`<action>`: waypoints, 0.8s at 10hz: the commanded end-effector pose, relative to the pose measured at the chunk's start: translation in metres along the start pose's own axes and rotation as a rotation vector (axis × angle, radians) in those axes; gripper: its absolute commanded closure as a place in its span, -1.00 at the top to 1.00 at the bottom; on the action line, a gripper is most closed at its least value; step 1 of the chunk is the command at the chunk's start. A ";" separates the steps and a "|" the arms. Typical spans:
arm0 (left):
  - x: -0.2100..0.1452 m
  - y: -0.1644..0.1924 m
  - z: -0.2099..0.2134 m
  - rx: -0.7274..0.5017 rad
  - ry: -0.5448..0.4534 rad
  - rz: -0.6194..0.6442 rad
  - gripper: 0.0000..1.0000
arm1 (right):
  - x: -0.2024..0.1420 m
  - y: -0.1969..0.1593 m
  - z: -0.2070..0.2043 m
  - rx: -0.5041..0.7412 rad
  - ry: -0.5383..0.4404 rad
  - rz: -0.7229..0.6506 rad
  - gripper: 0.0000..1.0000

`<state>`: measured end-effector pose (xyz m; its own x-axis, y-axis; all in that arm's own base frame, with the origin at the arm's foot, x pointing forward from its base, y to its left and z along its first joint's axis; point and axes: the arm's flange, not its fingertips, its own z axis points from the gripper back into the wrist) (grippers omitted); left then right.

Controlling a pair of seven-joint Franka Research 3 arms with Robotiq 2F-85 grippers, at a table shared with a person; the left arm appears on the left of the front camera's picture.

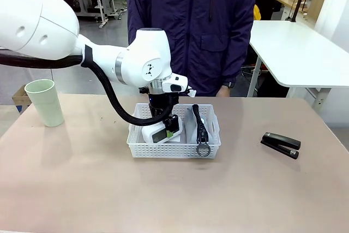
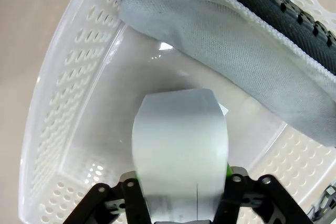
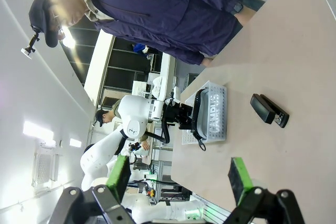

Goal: Efficiently arrange items inside the basket to fit them all.
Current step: Pick up the Digital clock and place it inside the Organizing basket.

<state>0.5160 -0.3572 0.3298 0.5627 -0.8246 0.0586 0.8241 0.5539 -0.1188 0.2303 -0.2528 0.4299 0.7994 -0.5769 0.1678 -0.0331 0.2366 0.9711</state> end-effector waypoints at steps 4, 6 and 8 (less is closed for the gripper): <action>0.006 0.001 0.001 0.012 0.025 -0.004 1.00 | 0.002 0.001 -0.001 0.025 -0.015 0.028 1.00; 0.003 0.000 0.004 0.017 0.007 -0.001 1.00 | 0.002 0.001 -0.001 0.025 -0.015 0.028 1.00; -0.010 -0.007 0.018 0.003 -0.016 -0.012 1.00 | 0.002 0.001 -0.001 0.025 -0.015 0.028 1.00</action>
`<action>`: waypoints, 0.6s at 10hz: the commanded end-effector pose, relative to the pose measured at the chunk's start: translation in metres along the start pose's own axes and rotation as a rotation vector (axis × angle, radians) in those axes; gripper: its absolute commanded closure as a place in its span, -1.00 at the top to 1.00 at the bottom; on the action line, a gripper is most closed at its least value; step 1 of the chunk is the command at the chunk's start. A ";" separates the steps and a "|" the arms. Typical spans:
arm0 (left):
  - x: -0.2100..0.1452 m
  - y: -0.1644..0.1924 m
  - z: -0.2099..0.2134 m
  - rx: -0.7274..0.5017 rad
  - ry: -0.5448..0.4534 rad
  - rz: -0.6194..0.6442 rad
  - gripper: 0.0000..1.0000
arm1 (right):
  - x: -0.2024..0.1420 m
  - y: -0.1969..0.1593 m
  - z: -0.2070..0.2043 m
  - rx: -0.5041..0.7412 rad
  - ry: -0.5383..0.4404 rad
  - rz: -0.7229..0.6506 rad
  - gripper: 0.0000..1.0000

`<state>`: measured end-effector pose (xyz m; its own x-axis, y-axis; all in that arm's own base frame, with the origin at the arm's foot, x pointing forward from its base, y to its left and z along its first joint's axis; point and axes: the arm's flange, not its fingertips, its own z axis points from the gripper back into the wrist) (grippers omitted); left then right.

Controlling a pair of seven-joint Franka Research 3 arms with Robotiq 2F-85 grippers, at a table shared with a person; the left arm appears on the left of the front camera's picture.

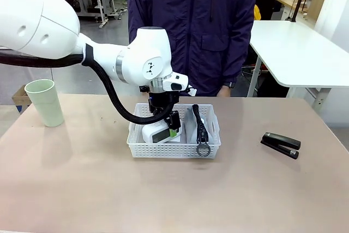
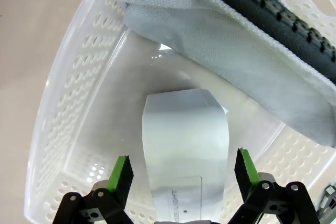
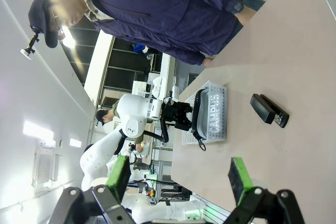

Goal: Efficiently arrange items inside the basket to fit them all.
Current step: Pick up the Digital clock and place it inside the Organizing basket.

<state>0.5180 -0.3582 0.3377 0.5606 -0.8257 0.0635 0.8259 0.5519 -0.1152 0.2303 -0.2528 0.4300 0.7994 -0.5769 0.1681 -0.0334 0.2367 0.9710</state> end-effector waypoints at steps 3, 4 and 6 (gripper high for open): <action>-0.075 -0.039 0.081 0.013 -0.153 -0.038 1.00 | 0.002 0.001 -0.001 0.025 -0.015 0.027 1.00; -0.103 -0.045 0.104 0.011 -0.196 -0.015 1.00 | 0.002 0.001 -0.001 0.025 -0.015 0.027 1.00; -0.174 -0.045 0.142 -0.048 -0.262 0.098 1.00 | 0.002 0.001 -0.001 0.025 -0.015 0.027 1.00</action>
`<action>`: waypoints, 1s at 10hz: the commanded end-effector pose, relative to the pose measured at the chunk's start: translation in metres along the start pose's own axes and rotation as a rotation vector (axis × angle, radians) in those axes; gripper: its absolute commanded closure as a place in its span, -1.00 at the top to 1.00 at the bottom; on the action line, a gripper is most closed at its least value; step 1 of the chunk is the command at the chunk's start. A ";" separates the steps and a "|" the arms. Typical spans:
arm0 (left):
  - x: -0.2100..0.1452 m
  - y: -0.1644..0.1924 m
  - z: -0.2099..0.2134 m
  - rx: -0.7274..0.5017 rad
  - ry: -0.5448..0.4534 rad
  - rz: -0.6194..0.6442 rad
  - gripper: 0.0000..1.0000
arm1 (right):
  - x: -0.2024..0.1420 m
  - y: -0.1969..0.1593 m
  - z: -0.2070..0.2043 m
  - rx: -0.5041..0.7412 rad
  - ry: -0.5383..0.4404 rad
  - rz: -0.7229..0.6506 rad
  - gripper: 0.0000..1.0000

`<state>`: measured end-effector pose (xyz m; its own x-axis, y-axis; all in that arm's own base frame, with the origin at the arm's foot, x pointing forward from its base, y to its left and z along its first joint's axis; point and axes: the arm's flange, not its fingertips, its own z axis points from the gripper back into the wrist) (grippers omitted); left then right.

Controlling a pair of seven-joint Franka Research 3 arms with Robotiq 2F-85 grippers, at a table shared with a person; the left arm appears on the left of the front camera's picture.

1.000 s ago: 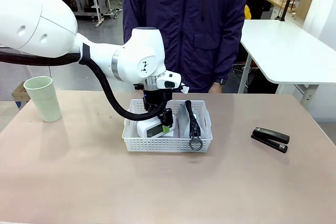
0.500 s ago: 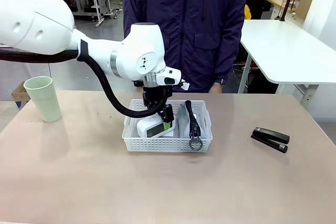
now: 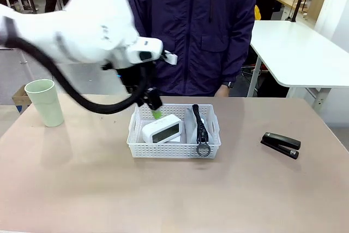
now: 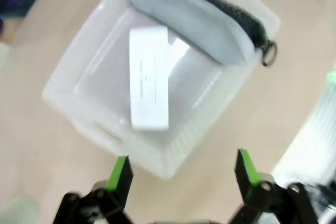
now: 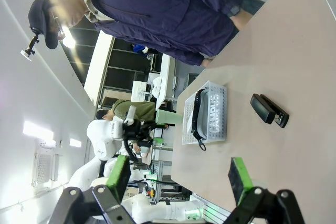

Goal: Efficiently arrange items inside the basket to fit them all.
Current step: Pick up the Digital clock and place it inside the Organizing basket.

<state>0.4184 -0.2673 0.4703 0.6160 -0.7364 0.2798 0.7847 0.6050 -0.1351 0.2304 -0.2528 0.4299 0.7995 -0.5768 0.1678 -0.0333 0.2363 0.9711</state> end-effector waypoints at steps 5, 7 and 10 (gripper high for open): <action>-0.283 0.084 0.124 -0.456 -0.459 0.544 1.00 | 0.002 0.001 -0.001 0.025 -0.016 0.028 1.00; -0.356 0.118 0.124 -0.653 -0.630 0.533 1.00 | 0.002 0.001 -0.001 0.025 -0.016 0.028 1.00; -0.409 0.161 0.083 -0.818 -0.779 0.520 1.00 | 0.002 0.001 -0.001 0.025 -0.016 0.028 1.00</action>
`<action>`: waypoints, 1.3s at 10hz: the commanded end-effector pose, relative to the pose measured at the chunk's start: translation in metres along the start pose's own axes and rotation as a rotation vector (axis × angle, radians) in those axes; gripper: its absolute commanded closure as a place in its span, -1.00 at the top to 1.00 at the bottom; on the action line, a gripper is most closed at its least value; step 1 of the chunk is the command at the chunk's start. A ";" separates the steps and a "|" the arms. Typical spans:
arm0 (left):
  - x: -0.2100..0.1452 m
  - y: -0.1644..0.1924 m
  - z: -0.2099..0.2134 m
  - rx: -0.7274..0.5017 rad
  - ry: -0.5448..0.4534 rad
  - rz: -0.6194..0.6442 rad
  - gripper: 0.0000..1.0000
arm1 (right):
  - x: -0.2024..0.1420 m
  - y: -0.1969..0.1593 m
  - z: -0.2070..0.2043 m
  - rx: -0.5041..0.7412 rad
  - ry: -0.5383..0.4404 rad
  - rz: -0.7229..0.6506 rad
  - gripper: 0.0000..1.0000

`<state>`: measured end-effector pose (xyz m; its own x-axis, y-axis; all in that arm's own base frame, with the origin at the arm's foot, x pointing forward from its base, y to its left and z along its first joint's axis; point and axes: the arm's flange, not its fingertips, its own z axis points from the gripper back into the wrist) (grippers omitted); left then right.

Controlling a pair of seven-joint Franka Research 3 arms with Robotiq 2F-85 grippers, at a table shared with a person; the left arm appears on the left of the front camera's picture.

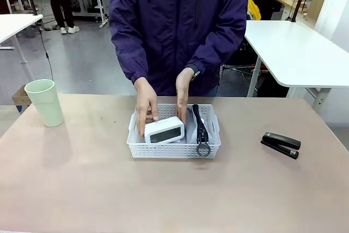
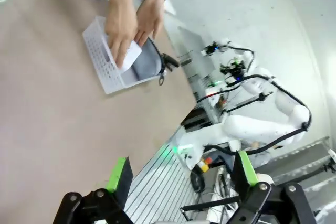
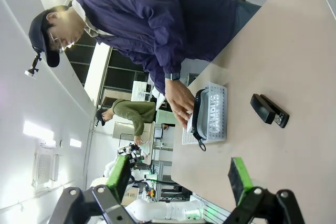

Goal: Efficiently arrange items inside the basket to fit them all.
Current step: Pick up the Digital clock and place it inside the Organizing basket, then pick up the Stapler and place it inside the Organizing basket.

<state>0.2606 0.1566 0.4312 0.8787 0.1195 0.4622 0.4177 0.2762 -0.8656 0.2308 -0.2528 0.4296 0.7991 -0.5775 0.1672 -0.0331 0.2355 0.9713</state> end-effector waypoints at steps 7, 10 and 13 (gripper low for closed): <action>-0.003 0.023 -0.007 -0.055 -0.004 0.005 1.00 | 0.002 0.002 0.000 0.024 -0.015 0.028 1.00; -0.003 0.023 -0.007 -0.055 -0.004 0.005 1.00 | 0.002 0.002 0.000 0.024 -0.015 0.028 1.00; -0.003 0.023 -0.007 -0.055 -0.004 0.005 1.00 | 0.002 0.002 0.000 0.024 -0.015 0.028 1.00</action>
<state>0.2722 0.1592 0.4062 0.8830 0.1102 0.4562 0.4217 0.2403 -0.8743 0.2307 -0.2529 0.4298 0.7986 -0.5779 0.1681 -0.0334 0.2364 0.9711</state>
